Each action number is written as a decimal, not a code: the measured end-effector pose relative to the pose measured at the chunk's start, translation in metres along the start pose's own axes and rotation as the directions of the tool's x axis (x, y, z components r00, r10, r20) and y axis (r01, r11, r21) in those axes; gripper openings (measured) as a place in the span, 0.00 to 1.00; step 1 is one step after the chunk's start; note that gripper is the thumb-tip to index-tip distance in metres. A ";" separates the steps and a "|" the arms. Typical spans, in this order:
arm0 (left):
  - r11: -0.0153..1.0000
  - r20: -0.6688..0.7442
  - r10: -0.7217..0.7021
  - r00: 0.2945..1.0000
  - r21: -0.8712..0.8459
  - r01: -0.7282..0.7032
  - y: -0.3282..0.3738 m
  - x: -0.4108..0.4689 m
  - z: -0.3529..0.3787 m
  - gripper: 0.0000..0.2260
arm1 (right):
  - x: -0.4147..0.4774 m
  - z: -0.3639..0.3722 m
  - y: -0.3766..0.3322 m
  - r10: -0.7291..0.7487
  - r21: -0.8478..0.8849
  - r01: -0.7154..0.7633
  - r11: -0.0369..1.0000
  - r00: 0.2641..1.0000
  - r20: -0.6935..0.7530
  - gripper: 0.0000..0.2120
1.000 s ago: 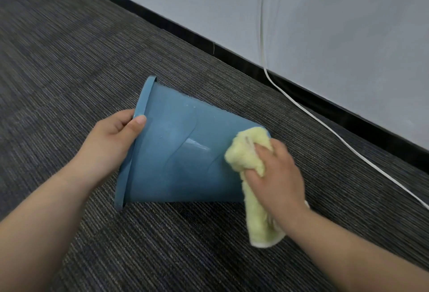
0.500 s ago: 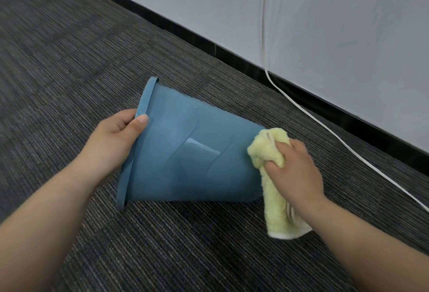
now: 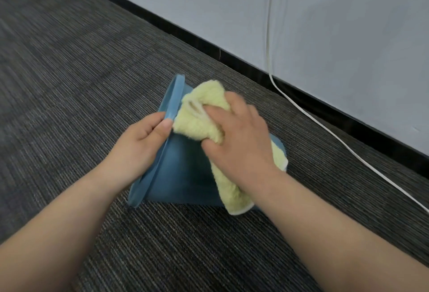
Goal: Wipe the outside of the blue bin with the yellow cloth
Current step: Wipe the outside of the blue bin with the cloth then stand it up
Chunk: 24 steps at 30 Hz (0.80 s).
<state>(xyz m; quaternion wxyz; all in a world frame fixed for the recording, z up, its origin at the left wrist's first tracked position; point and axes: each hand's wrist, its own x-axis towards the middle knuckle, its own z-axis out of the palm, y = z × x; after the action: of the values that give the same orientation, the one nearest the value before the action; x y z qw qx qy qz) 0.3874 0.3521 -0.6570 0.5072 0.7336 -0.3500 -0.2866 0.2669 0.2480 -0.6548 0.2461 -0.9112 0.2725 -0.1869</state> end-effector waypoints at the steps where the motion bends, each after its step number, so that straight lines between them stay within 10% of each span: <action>1: 1.000 0.008 -0.010 1.000 -0.010 0.010 -0.001 0.000 -0.002 0.10 | -0.005 0.002 -0.005 -0.065 -0.013 0.066 0.998 0.997 0.040 0.23; 10: 0.996 0.061 -0.008 0.998 -0.093 0.013 -0.003 0.002 -0.002 0.12 | 0.001 -0.003 0.007 0.123 0.021 -0.123 0.992 0.992 0.006 0.17; 16: 0.994 0.059 -0.012 0.998 -0.108 0.019 -0.008 0.002 -0.007 0.12 | -0.019 0.008 -0.005 -0.054 0.074 0.048 0.996 0.995 0.083 0.21; 24: 0.996 0.018 -0.027 0.999 -0.081 0.028 -0.013 0.001 -0.010 0.10 | -0.018 0.004 0.034 0.223 -0.108 -0.220 0.970 0.975 0.021 0.15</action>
<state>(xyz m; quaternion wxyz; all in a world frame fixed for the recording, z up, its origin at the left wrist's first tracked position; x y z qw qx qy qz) 0.3990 0.3596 -0.6663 0.5296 0.7147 -0.3322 -0.3136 0.2410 0.2348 -0.6806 0.2216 -0.8897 0.3778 -0.1286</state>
